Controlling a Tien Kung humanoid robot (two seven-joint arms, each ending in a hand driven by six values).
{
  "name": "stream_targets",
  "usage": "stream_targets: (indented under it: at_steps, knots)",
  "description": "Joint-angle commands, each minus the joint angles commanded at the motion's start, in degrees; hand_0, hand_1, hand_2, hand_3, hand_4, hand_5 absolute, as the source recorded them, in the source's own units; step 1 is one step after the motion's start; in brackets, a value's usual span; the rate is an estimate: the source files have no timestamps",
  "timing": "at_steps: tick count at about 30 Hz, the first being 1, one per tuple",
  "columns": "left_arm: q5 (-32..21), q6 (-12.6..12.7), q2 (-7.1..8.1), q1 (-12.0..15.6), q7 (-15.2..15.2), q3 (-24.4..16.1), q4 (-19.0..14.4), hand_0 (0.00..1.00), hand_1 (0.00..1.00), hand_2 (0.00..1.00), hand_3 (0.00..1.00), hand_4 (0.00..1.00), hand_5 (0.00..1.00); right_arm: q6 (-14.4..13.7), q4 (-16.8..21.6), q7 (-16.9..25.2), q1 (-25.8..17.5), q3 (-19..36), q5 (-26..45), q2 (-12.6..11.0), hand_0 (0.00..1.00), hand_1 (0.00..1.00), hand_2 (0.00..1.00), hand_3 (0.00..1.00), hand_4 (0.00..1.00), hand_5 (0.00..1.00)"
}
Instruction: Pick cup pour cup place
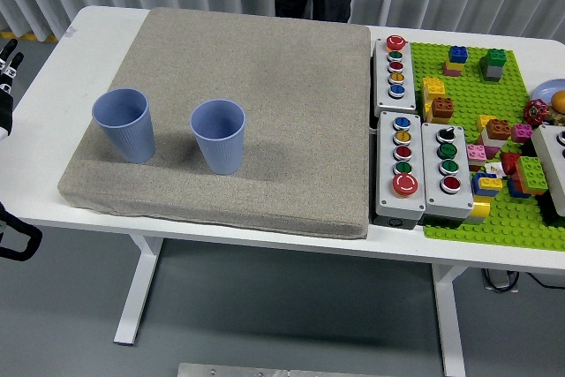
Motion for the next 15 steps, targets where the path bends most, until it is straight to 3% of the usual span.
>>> stream_targets:
  at_steps: [1, 2, 8, 9, 14, 15]
  knots:
    - [0.26, -0.28, 0.03, 0.16, 0.0, -0.05, -0.1, 0.9, 0.884, 0.983, 0.998, 0.958, 0.536, 0.01, 0.0, -0.01, 0.0, 0.01, -0.02, 0.0, 0.72, 0.679, 0.718, 0.686, 0.31, 0.344]
    - [0.97, -0.85, 0.15, 0.56, 0.16, -0.09, -0.38, 0.934, 0.933, 0.998, 0.998, 0.989, 0.385, 0.02, 0.0, -0.03, 0.0, 0.09, -0.15, 0.0, 0.719, 0.679, 0.719, 0.687, 0.31, 0.345]
    - [5.03, -3.19, 0.58, 1.98, 1.16, 0.22, -1.04, 0.934, 0.933, 0.998, 0.998, 0.989, 0.385, 0.08, 0.0, -0.13, -0.09, 0.27, -0.5, 0.03, 0.719, 0.679, 0.719, 0.687, 0.31, 0.345]
    - [6.49, -4.07, 0.58, 2.38, 1.63, 0.39, -1.16, 0.96, 0.95, 0.998, 0.998, 0.966, 0.252, 0.12, 0.0, -0.18, -0.16, 0.34, -0.68, 0.03, 0.719, 0.679, 0.719, 0.687, 0.311, 0.345]
    - [11.07, -5.5, 0.47, 3.29, 2.6, 1.12, -1.25, 0.96, 0.95, 0.998, 0.998, 0.966, 0.252, 0.1, 0.0, -0.24, -0.38, 0.4, -0.9, 0.06, 0.719, 0.679, 0.719, 0.687, 0.311, 0.345]
    - [11.73, -5.62, 0.44, 3.34, 2.72, 1.14, -1.15, 0.977, 0.968, 0.998, 0.998, 0.914, 0.114, 0.1, 0.0, -0.24, -0.39, 0.41, -0.91, 0.06, 0.719, 0.679, 0.719, 0.687, 0.311, 0.345]
